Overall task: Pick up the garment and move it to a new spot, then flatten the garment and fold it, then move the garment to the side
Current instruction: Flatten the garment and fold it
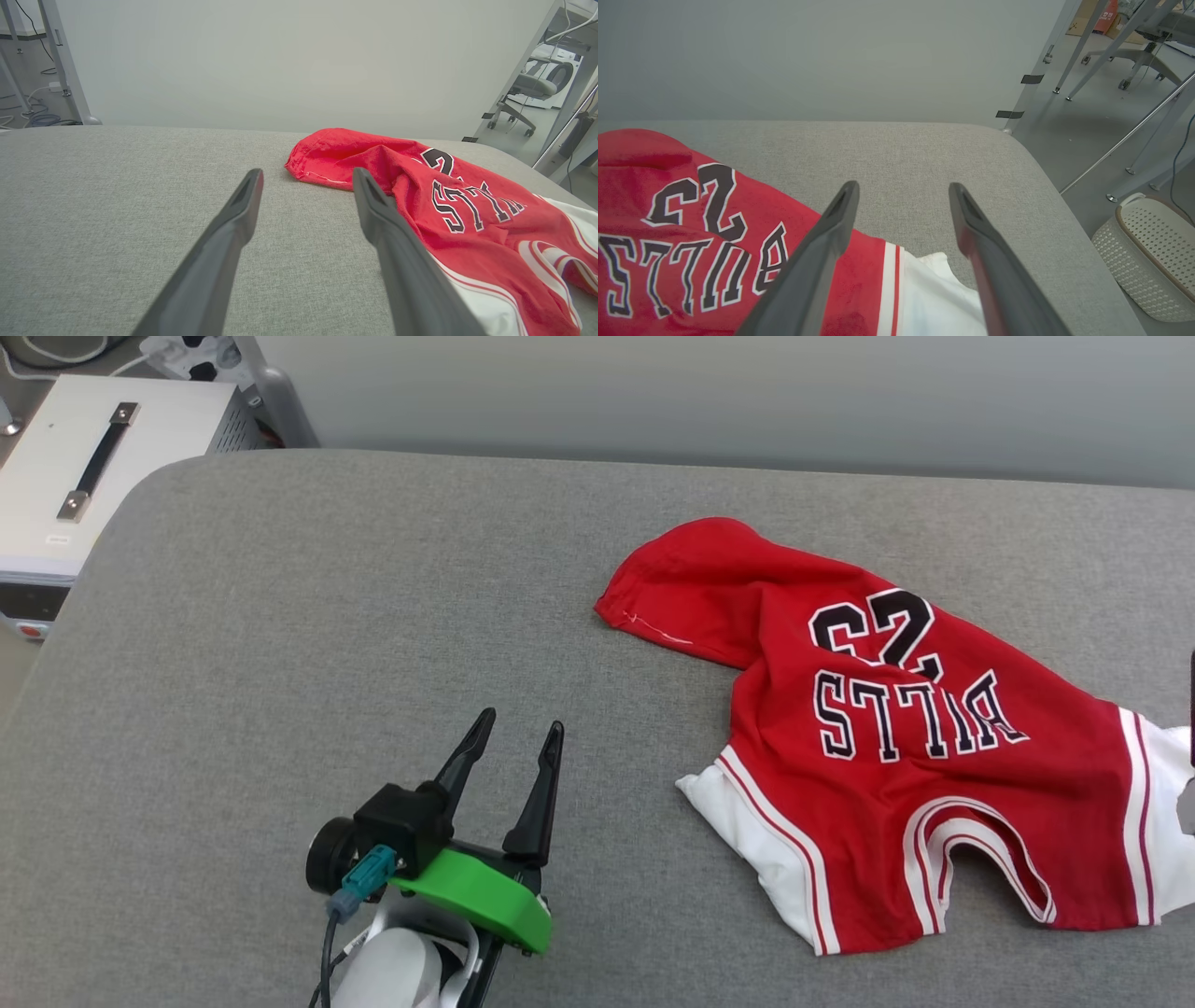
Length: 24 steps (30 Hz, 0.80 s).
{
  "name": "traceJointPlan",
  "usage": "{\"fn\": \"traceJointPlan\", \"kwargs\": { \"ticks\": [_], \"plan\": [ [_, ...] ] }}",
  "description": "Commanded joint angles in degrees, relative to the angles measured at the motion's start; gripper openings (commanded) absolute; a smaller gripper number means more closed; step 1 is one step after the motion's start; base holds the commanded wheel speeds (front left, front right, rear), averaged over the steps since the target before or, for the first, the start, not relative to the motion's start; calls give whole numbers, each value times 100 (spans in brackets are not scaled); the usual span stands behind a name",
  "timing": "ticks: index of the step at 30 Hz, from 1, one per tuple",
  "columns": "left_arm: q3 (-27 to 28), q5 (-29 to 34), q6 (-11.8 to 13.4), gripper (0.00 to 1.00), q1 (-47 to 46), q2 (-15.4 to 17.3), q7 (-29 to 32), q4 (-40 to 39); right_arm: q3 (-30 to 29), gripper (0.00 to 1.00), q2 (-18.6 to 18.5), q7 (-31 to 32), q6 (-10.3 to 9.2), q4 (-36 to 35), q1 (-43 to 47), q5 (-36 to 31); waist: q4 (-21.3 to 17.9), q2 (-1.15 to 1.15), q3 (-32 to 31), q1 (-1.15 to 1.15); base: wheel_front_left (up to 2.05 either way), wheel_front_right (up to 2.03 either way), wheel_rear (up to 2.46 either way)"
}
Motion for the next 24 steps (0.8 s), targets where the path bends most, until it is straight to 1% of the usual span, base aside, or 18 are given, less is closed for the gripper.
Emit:
{"fn": "traceJointPlan", "kwargs": {
  "ticks": [1,3,5,12,17,20,24],
  "plan": [
    [17,-34,-17,100,29,-13,-33,-5,100,100,59,-236,-10,-140,105,109,-104,0,-110,0,0,0,0],
    [36,-98,-17,100,66,-21,-33,-18,263,100,108,-596,-10,-373,240,197,-156,0,-168,0,0,0,0],
    [61,-148,-17,100,121,-29,-33,-32,357,100,246,-935,-10,-614,395,265,-202,0,-231,0,0,0,0],
    [18,-241,-17,100,386,-57,-33,-103,607,100,892,-1937,-10,-1240,1107,372,-274,0,-421,0,0,0,0],
    [-83,-305,-17,100,543,-64,-33,-76,610,100,1342,-2244,-10,-1470,1554,360,-297,0,-503,0,0,0,0],
    [-90,-339,-17,100,588,-65,-33,-69,663,100,1440,-2298,-10,-1451,1687,307,-324,0,-511,0,0,0,0],
    [-134,-334,-17,100,555,-65,-33,-54,727,100,1454,-2336,-10,-1409,1703,264,-362,0,-481,0,0,0,0]
  ]
}}
